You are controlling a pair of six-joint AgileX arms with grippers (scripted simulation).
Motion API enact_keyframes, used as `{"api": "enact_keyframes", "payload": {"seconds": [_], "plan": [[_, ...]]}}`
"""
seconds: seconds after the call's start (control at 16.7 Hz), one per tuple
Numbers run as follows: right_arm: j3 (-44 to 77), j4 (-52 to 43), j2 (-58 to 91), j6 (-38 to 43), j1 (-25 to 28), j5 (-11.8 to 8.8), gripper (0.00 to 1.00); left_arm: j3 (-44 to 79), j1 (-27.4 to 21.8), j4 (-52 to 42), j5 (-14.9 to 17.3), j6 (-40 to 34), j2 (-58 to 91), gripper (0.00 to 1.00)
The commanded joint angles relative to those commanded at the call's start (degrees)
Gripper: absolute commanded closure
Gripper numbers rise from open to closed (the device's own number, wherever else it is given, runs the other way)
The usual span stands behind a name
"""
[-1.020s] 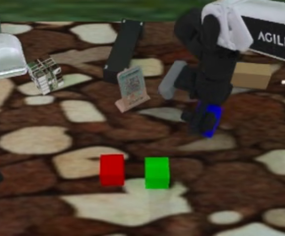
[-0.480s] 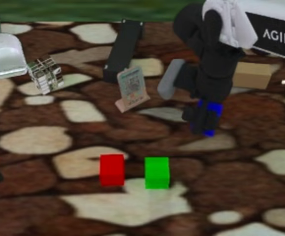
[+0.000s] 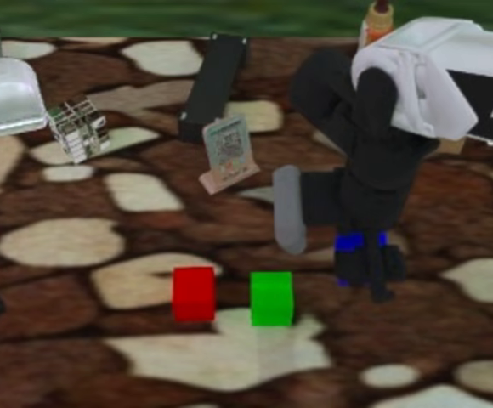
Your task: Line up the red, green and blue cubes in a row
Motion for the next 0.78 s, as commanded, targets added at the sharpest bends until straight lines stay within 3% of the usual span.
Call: {"api": "enact_keyframes", "payload": {"seconds": [0.36, 0.78], "plan": [[-0.80, 0.89, 0.35, 0.00, -0.14, -0.01, 1.00, 0.00, 0.00, 0.00, 0.00, 0.00, 0.00, 0.00], [-9.40, 14.04, 4.34, -0.09, 0.06, 0.02, 1.00, 0.00, 0.00, 0.00, 0.00, 0.00, 0.00, 0.00]]}}
